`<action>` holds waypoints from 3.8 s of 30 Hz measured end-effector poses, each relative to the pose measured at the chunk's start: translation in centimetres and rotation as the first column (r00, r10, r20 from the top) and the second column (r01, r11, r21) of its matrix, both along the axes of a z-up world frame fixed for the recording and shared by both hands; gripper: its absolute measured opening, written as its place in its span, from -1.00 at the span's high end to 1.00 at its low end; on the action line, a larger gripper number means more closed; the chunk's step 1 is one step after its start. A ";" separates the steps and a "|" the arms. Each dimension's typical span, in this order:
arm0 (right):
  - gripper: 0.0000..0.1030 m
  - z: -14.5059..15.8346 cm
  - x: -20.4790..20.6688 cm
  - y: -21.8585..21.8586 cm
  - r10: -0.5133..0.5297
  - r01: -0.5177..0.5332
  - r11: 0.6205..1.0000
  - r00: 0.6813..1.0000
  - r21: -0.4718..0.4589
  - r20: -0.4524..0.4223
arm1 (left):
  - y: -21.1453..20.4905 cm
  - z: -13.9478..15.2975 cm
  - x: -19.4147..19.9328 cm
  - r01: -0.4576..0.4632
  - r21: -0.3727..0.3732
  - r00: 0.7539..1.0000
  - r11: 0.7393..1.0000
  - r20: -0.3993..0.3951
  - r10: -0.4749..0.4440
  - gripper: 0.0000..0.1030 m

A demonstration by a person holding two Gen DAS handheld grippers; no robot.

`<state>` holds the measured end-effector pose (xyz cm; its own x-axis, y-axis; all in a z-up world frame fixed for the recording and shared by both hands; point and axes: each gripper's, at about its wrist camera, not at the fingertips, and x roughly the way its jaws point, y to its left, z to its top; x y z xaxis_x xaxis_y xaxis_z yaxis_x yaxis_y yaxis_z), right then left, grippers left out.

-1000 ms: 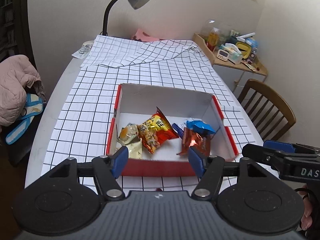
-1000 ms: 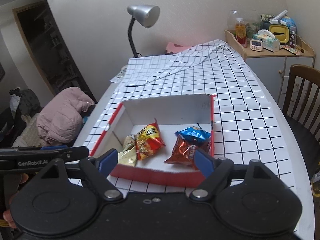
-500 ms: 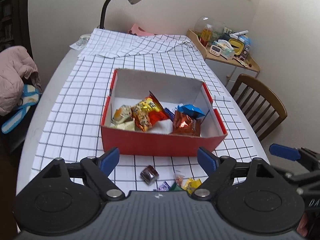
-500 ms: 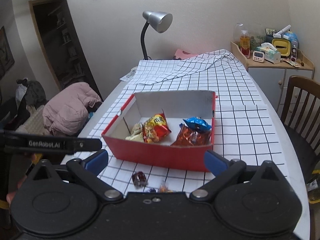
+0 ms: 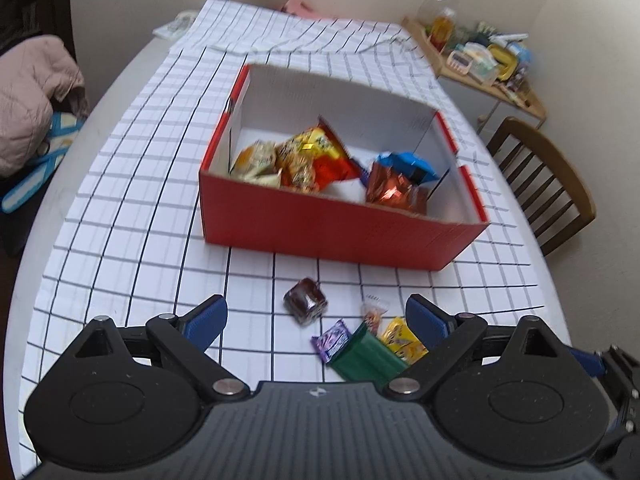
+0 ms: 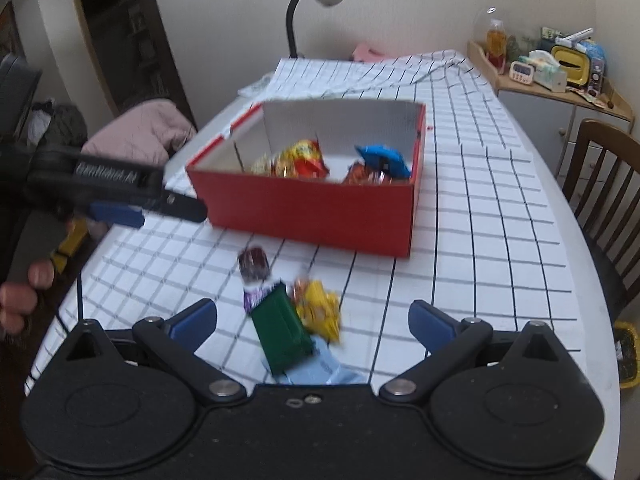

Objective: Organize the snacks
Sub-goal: 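Move both tools back over the remaining snacks, then grasp the light-blue packet with right tool while left tool grasps brown chocolate, then carry both snacks into the red box and open both tools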

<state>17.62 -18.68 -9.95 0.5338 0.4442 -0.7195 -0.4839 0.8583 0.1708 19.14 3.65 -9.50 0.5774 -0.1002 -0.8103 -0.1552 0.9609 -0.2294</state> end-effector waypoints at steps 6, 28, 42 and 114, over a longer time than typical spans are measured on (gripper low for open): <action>-0.95 -2.4 -0.4 0.5 0.087 -0.089 0.993 0.996 -0.074 -0.028 | 0.1 -2.6 1.7 -0.033 -0.022 0.996 0.999 -0.085 0.031 -0.87; -0.64 -7.4 0.6 3.5 0.303 -0.322 0.914 0.946 -0.246 -0.111 | -0.6 -8.4 7.6 -0.180 0.040 0.956 0.983 -0.230 0.185 -0.86; -0.18 -8.7 2.6 3.8 0.413 -0.458 0.860 0.884 -0.225 -0.218 | -0.8 -9.8 9.2 -0.167 0.085 0.935 0.982 -0.301 0.185 -0.27; 0.09 6.9 7.8 3.2 -0.058 0.056 0.998 0.995 0.025 0.085 | 1.3 6.7 4.3 -0.030 0.130 0.999 0.991 0.043 0.025 0.35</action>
